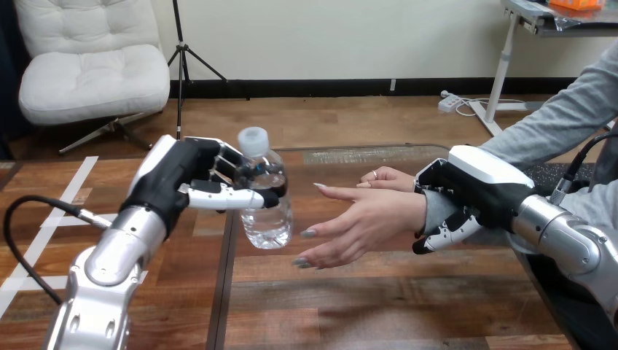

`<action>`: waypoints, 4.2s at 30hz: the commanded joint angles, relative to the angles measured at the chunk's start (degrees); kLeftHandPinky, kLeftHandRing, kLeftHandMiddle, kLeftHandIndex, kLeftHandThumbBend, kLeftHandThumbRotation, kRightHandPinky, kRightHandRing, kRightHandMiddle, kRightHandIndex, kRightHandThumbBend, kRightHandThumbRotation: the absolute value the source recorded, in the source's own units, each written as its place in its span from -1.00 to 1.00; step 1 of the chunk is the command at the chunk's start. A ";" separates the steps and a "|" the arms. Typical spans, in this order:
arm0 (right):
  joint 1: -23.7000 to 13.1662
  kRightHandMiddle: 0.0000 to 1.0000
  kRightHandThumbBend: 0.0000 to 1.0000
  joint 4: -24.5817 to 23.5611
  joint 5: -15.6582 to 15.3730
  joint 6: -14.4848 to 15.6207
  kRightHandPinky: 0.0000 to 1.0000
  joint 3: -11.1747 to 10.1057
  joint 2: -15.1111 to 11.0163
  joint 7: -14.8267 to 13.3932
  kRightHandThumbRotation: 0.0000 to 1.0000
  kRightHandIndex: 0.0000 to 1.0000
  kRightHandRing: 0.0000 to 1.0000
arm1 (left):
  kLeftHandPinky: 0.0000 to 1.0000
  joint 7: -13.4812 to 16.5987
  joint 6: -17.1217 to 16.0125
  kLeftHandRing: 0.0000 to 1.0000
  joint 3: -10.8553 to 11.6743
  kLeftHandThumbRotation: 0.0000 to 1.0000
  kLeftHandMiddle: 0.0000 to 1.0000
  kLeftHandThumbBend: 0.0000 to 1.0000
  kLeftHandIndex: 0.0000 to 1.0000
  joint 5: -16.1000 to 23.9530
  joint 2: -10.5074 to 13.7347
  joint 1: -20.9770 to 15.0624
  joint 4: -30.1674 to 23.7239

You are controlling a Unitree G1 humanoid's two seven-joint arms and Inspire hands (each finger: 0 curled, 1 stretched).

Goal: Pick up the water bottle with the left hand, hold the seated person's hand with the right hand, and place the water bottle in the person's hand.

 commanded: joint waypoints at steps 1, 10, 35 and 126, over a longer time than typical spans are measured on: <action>-4.61 -0.26 0.61 -2.66 1.08 -0.68 -0.44 -1.49 0.77 -0.81 -1.00 -0.23 -0.37 | -0.37 0.07 -2.35 -0.24 -0.53 -1.00 -0.16 0.29 -0.21 0.08 -0.09 -4.26 -2.83; -4.54 -0.25 0.60 -2.82 0.67 -0.57 -0.43 -1.30 0.73 -1.20 -1.00 -0.22 -0.36 | -0.38 0.21 -3.11 -0.25 -1.45 -1.00 -0.18 0.31 -0.20 0.14 -0.40 -4.37 -2.75; -3.82 -0.25 0.60 -3.46 0.98 -0.38 -0.43 -1.44 0.86 -0.97 -1.00 -0.23 -0.36 | -0.38 0.35 -2.03 -0.24 -2.56 -1.00 -0.17 0.31 -0.21 -1.47 -4.09 -4.40 -3.92; -3.40 -0.26 0.63 -3.35 1.20 -0.46 -0.44 -1.65 0.67 -1.20 -1.00 -0.23 -0.37 | -0.39 -1.49 -2.51 -0.25 -4.03 -1.00 -0.20 0.32 -0.24 -2.64 -7.03 -3.74 -5.84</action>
